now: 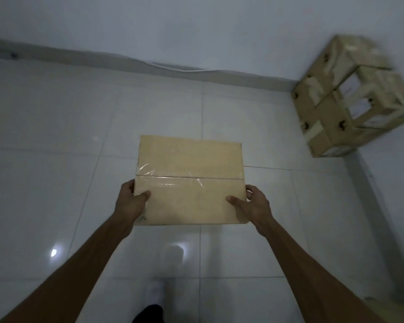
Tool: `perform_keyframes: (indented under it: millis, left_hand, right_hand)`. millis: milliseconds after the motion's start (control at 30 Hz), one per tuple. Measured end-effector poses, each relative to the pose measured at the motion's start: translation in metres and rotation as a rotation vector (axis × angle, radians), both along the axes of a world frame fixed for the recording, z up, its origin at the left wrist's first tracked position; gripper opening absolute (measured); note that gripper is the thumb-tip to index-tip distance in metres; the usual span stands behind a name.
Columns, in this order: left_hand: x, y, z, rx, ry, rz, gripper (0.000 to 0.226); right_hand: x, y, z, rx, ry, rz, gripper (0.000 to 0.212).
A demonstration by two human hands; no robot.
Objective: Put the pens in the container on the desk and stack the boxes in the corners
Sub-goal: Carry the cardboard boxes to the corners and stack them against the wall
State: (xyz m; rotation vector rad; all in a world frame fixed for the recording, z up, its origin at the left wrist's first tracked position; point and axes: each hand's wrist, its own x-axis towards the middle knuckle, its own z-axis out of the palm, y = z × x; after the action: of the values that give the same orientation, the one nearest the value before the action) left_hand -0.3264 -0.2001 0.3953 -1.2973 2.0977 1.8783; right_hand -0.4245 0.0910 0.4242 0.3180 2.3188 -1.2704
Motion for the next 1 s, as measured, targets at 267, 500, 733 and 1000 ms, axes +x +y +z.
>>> perform_keyframes:
  millis: [267, 500, 733, 1000]
  left_hand:
    - [-0.21, 0.046, 0.04, -0.036, 0.003, -0.288, 0.052]
    - [-0.386, 0.117, 0.103, -0.072, 0.025, -0.508, 0.052]
    - [-0.563, 0.229, 0.18, -0.069, 0.079, -0.618, 0.053]
    - [-0.75, 0.338, 0.224, -0.03, 0.102, -0.696, 0.051]
  right_hand:
    - [-0.121, 0.064, 0.028, -0.031, 0.012, -0.268, 0.076]
    - [-0.231, 0.132, 0.079, -0.033, 0.059, -0.432, 0.07]
    - [-0.379, 0.244, 0.143, -0.01, 0.09, -0.506, 0.077]
    - [-0.529, 0.339, 0.195, 0.015, 0.151, -0.598, 0.07]
